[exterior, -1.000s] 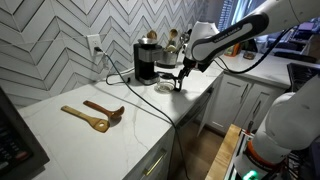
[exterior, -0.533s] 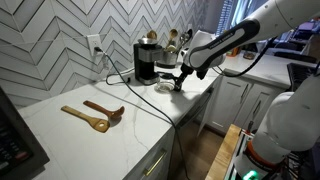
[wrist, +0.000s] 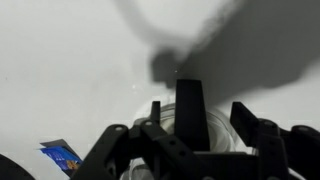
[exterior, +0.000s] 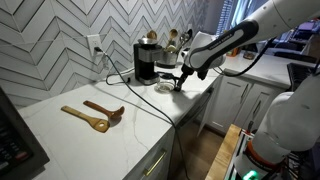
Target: Put the kettle on the coffee maker stand
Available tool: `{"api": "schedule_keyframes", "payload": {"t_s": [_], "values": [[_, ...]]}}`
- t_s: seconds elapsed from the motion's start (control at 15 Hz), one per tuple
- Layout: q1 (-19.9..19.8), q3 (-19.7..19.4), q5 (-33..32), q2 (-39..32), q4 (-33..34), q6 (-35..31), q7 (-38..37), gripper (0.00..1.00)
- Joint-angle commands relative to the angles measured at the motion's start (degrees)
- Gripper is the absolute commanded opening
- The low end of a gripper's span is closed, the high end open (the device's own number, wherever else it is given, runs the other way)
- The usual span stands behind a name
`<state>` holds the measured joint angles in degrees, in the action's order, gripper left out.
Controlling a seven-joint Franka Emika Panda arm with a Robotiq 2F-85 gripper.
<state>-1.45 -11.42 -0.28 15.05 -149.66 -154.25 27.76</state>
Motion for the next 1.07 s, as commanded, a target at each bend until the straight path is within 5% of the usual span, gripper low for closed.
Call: {"api": "schedule_keyframes", "payload": {"t_s": [0.0, 0.27, 0.53, 0.73, 1.0], "values": [[0.5, -1.17, 0.9, -0.17, -0.54, -1.29, 2.56, 0.41], [0.33, -1.41, 0.68, -0.06, -0.23, -0.97, 2.99, 0.1], [0.25, -1.69, 0.7, -0.18, -0.14, -1.11, 3.29, 0.19], [0.6, -2.26, 1.58, -0.15, -0.23, -1.97, 4.03, 0.07], [2.15, -3.9, 5.09, 0.33, -0.34, -3.83, 7.15, 0.07]]}}
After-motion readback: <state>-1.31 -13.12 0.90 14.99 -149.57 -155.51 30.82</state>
